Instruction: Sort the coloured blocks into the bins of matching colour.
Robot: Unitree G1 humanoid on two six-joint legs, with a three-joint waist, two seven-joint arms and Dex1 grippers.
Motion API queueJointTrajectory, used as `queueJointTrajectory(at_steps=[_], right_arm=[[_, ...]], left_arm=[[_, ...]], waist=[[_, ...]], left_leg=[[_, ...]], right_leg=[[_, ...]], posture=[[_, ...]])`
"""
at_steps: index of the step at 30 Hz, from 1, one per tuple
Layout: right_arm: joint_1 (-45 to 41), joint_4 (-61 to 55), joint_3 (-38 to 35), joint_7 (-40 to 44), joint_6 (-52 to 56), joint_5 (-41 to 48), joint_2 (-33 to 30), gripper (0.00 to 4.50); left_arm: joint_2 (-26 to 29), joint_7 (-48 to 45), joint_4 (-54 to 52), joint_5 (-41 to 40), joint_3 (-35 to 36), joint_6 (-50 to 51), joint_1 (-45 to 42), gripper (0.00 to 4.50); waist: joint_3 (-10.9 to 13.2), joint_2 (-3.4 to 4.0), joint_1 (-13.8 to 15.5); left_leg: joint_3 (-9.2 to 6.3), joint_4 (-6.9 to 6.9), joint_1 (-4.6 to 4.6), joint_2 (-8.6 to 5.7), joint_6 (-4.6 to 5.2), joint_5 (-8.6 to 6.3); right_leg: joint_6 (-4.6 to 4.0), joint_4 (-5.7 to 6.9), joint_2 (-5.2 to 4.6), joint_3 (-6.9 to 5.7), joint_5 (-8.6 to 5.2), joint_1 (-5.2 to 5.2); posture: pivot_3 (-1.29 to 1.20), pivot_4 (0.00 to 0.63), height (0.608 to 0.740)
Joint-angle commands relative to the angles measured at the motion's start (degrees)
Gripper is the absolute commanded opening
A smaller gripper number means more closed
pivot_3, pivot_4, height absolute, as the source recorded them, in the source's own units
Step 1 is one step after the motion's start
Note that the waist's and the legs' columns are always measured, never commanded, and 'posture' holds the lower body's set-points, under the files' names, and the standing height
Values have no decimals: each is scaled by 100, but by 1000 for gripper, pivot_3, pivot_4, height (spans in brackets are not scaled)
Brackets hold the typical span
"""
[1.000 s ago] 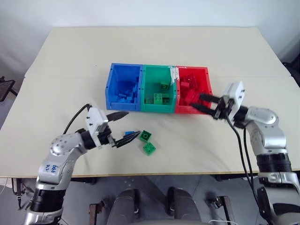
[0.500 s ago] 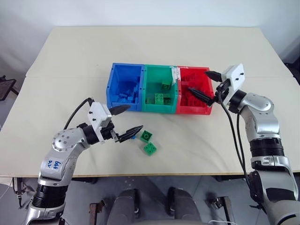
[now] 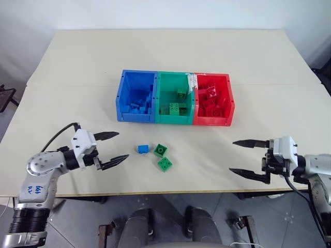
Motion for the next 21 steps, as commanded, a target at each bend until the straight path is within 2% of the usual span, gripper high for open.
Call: queueJointTrajectory(at_steps=[1, 5, 8, 12, 15, 21], right_arm=[[90, -211, -339, 17, -126, 163, -123, 4488], [98, -236, -276, 62, -175, 140, -76, 4488], [-17, -143, -170, 52, -246, 68, -30, 4488], [-169, -86, -65, -36, -257, 26, 36, 4488], [-206, -114, -28, -69, -248, 18, 61, 4488], [-238, -272, 50, -163, -148, 60, 97, 4488]], left_arm=[[285, -368, 202, -39, 321, -376, 149, 4500], [509, -840, 248, -19, 214, -568, 260, 4500], [533, -1084, -100, 84, -189, -560, 174, 4500], [357, -779, -1013, 161, -939, 363, -195, 4500], [242, -729, -1492, 144, -1325, 688, -307, 4500], [-252, -785, -1564, 548, -2259, 606, -690, 4500]], waist=[[0, 0, -24], [0, 0, 2], [0, 0, 23], [0, 0, 83], [0, 0, 89], [0, 0, 38]], left_leg=[[7, 0, 6, 2, 0, 0], [10, 0, 12, 8, -8, -10], [11, 0, 11, 8, -10, -13], [8, 3, 6, 2, -9, -15], [11, 4, 7, 2, -5, -13], [12, 7, 8, 2, -5, -13]], right_leg=[[-3, 0, -1, 3, 2, 0], [-6, -3, -1, 7, 1, -9], [-7, -5, -2, 7, 1, -10], [-6, -4, -10, 7, 2, -8], [-6, 13, -8, 8, 2, -7], [-5, 15, 2, 7, 2, -6]], posture=[[0, 150, 740], [0, 150, 740], [0, 150, 740], [0, 150, 740], [0, 150, 740], [0, 150, 740]])
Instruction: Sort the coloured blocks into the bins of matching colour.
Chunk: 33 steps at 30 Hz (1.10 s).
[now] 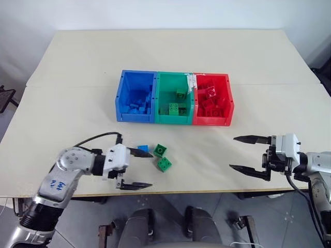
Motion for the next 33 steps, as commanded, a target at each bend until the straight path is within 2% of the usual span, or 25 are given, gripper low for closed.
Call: queueJointTrajectory(at_steps=[1, 6, 15, 23, 26, 33], right_arm=[[1, -266, 9, -50, 33, 99, 17, 4488], [135, -478, -25, -57, 197, 196, -74, 4488], [691, -757, -349, 111, 508, 381, -424, 4488], [1008, -877, -532, 218, 441, 414, -460, 4488], [1006, -900, -478, 264, 395, 398, -426, 4500], [820, -860, -286, 320, 332, 361, -336, 4500]], left_arm=[[-319, -5, 84, 419, -527, -323, -377, 4500], [-756, -57, 678, 714, -833, -608, -1102, 4500], [-892, -958, 2070, 986, -1181, -1367, -2210, 4500], [-1076, -1236, 2783, 1250, -1365, -1644, -2546, 4500], [-1156, -1129, 2867, 1364, -1360, -1724, -2517, 3980], [-1151, -1048, 2726, 1320, -1227, -1728, -2368, 1777]], waist=[[0, 0, 0], [0, 0, 58], [0, -1, 132], [0, -2, 134], [0, -1, 133], [0, -2, 124]], left_leg=[[0, 3, -1, -1, 1, 1], [-2, 15, -3, -2, 7, 4], [0, 20, -6, -12, 11, 6], [-2, 25, -8, -16, 12, 7], [-2, 28, -8, -16, 13, 7], [-3, 32, -7, -10, 13, 7]], right_leg=[[0, -1, 0, 0, 0, 2], [0, -16, -1, 1, 0, 6], [0, -7, -1, 1, 0, 6], [0, -5, -1, -2, 0, 8], [0, -6, -1, -2, 0, 8], [0, -6, -1, -1, 0, 9]], posture=[[0, 150, 740], [0, 150, 740], [0, 150, 740], [0, 150, 740], [0, 150, 740], [0, 150, 740]])
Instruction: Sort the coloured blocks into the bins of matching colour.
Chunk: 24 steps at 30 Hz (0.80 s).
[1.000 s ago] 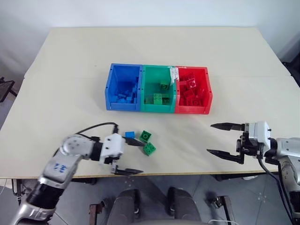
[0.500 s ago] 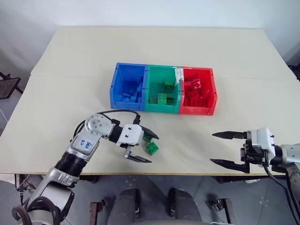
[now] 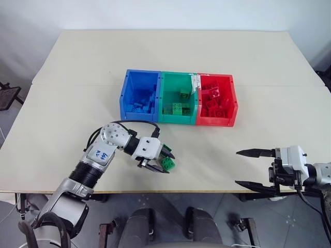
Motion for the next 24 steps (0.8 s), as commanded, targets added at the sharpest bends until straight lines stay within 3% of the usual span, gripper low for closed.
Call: queueJointTrajectory(at_steps=[1, 13, 24], right_arm=[[-86, -104, 45, 52, -121, 70, 46, 4500], [-334, -109, -28, -396, 72, 316, 366, 4500], [-361, -160, -168, -967, -20, 407, 627, 4500]], left_arm=[[25, 56, -63, -10, 88, -39, 103, 1695], [-111, 106, -417, -1276, 1053, 802, 47, 1694], [-247, 742, -101, -1345, 1495, 1365, -232, 1694]], waist=[[0, 0, 3], [0, 0, 7], [0, -1, 13]], left_leg=[[-1, 2, 0, 1, 0, 0], [-6, 27, -4, 11, 3, -2], [-6, 28, -4, 3, 3, -2]], right_leg=[[0, 0, 0, 0, 0, 0], [0, 11, -2, 0, 0, 3], [0, 22, -1, 0, 0, 2]], posture=[[0, 150, 740], [0, 150, 740], [0, 150, 740]])
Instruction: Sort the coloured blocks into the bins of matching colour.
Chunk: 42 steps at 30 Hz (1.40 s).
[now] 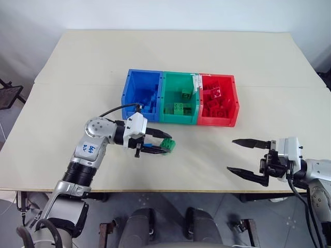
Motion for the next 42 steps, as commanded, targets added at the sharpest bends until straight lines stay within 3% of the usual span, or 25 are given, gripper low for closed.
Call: queueJointTrajectory(at_steps=[1, 10, 16, 22, 26, 33, 37, 42], right_arm=[[-64, -214, -355, -316, -62, 214, 169, 4500], [-54, -393, -781, -1507, -262, 69, 779, 4500], [-244, -391, -751, -1773, -196, 76, 830, 4500], [-238, -418, -648, -1749, -197, 65, 836, 4500], [-350, -360, -536, -1627, -197, 82, 815, 4500], [-686, -79, -117, -805, -154, 38, 515, 4500], [-949, 226, 177, -270, -269, -79, 398, 4500], [-1166, 521, 483, 333, -402, -186, 309, 4500]], left_arm=[[-115, 423, 112, -216, 389, 370, -318, 1694], [-1126, 3007, 1286, 704, 684, 183, -1543, 1694], [-1542, 3650, 2427, 1156, 625, -98, -2350, 1694], [-1531, 3500, 2360, 1099, 703, -169, -2347, 3453], [-1223, 2940, 1651, 885, 736, -157, -1928, 4479], [140, 1407, 65, 281, 960, -44, -474, 4479], [1025, 850, -10, 166, 1422, -718, 584, 4479], [1598, 525, -45, -228, 2175, -934, 1783, 4479]], waist=[[0, -1, 6], [1, -2, 21], [2, -4, -14], [2, -5, -9], [2, -5, -17], [2, -4, -134], [2, -4, -170], [2, -5, -146]], left_leg=[[-1, 2, 0, 0, 0, 0], [-4, 4, -3, -14, 3, 1], [1, 0, -10, -24, 8, 3], [5, -22, -7, -22, 4, 5], [5, -22, -8, -22, 4, 4], [8, -29, -1, -16, 2, 5], [8, -34, 3, -7, 1, 5], [5, -35, 2, 9, 1, 3]], right_leg=[[0, 0, 0, -1, 0, 0], [8, 2, 0, 0, 4, 5], [11, -7, 2, 1, 6, 0], [11, -8, 6, 0, 6, -8], [12, -14, 6, 0, 6, -7], [11, -10, 7, 2, 6, -8], [11, -9, 7, 3, 5, -9], [10, -11, 2, 2, 5, -9]], posture=[[0, 150, 740], [0, 150, 740], [0, 150, 740], [0, 150, 740], [0, 150, 740], [0, 150, 740], [0, 150, 740], [0, 150, 740]])
